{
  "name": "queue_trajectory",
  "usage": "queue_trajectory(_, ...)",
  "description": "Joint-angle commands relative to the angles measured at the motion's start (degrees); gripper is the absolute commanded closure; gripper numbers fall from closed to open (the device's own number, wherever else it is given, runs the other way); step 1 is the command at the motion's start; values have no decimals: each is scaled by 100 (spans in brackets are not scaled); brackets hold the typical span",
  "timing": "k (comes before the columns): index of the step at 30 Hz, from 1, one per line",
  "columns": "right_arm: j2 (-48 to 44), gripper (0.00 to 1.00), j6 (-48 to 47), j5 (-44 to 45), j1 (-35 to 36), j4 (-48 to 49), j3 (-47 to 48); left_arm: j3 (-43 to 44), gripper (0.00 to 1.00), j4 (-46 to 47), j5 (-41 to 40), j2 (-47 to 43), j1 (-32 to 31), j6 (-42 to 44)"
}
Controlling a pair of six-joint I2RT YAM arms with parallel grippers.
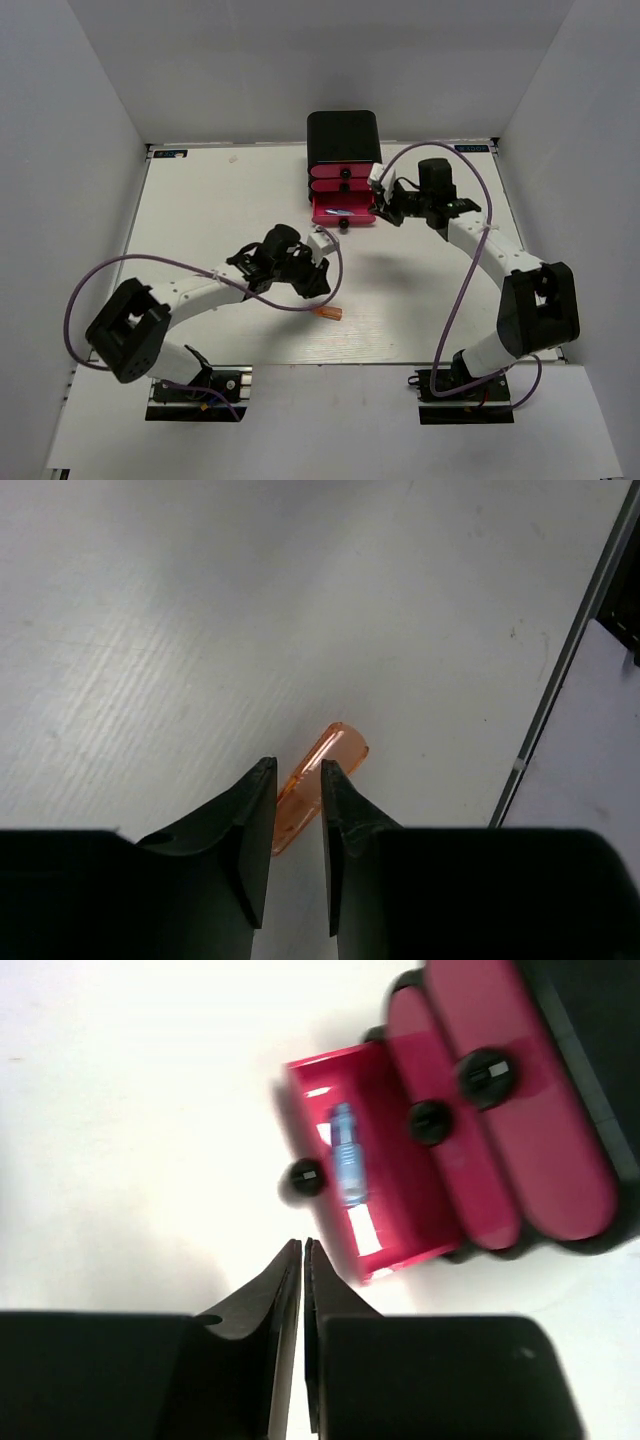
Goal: Sort the stationery into containers
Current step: Grab a piece of stationery with the left arm
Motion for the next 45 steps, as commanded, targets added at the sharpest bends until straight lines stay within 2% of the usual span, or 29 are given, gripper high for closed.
queue_trajectory(1,-215,89,401,-499,-99,-38,-397,437,65,-601,508,384,-241,893)
queue_trajectory(3,-321,87,410,-517,-195,-55,-591,491,57,-707,561,614,-390,1043)
queue_trajectory(4,-374,85,410,-526,-239,-38,-643,587,49,-856,561,675,-443,1183)
queue_trajectory(7,-462,84,454,-570,-345,-38,-775,658,42,-1033,387,737,-618,1368)
queue_trajectory(14,-445,81,673,-920,-565,-29,-820,658,39,-1287,-290,1141,-900,1474)
queue_trajectory(21,-664,80,814,-1194,-723,59,-1012,720,39,-1059,-1090,1536,-1147,1474)
queue_trajectory(28,-937,80,911,-1326,-872,155,-1320,895,46,-1112,-1433,1686,-1252,1580)
queue_trajectory(34,-1060,80,973,-1413,-987,217,-1444,729,48,-1235,-1970,1748,-1489,1360)
queue_trajectory(35,-1069,80,972,-1422,-1013,208,-1444,728,53,-1174,-2240,1748,-1568,1203)
queue_trajectory(36,-1069,80,972,-1422,-1022,226,-1444,728,53,-1174,-2303,1748,-1568,1123)
queue_trajectory(40,-1060,80,1007,-1484,-1083,226,-1453,1035,79,-1226,-2541,1862,-1568,799)
queue_trajectory(45,-1086,70,1052,-1414,-1110,243,-1461,1492,89,-1034,-2401,1713,-1454,420)
